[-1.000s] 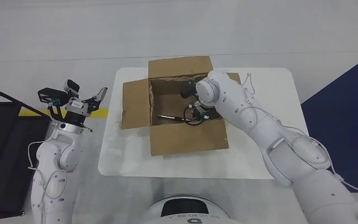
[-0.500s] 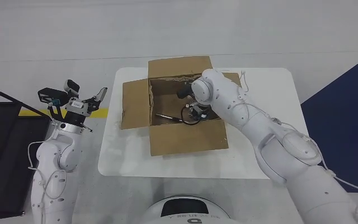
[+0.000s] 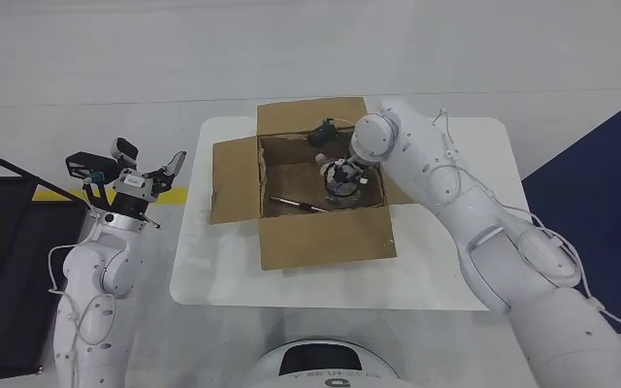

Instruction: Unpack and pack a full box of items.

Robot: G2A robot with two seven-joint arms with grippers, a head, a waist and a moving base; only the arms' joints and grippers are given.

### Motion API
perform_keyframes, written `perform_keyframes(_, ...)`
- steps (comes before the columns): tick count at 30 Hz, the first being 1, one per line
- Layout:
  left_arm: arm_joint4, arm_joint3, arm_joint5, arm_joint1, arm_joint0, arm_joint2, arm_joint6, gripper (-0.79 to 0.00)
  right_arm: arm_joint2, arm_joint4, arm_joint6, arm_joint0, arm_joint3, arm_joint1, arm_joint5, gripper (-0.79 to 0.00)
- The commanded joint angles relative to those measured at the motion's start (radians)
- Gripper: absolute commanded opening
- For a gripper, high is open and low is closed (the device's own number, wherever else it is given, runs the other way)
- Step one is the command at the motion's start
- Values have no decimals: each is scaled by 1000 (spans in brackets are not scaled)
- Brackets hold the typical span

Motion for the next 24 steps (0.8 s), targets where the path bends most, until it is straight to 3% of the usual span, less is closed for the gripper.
perform_keyframes(1,0,0,0,0,0,0,0,0,52,-2,11,-32,-81,33,-12,-785)
perform_keyframes(7,0,0,0,0,0,0,0,0,183,-60,104,-157,-333,116,46,-785)
perform_keyframes(9,0,0,0,0,0,0,0,0,185,-96,129,-184,-375,125,90,-785)
perform_keyframes(12,0,0,0,0,0,0,0,0,148,-177,150,-186,-390,117,241,-785)
perform_keyframes(14,0,0,0,0,0,0,0,0,120,-194,148,-183,-400,107,283,-403)
perform_keyframes(15,0,0,0,0,0,0,0,0,106,-210,147,-179,-399,102,308,0)
perform_keyframes(17,0,0,0,0,0,0,0,0,72,-238,142,-173,-399,90,345,0)
perform_keyframes(24,0,0,0,0,0,0,0,0,-31,-262,83,-130,-282,37,331,0)
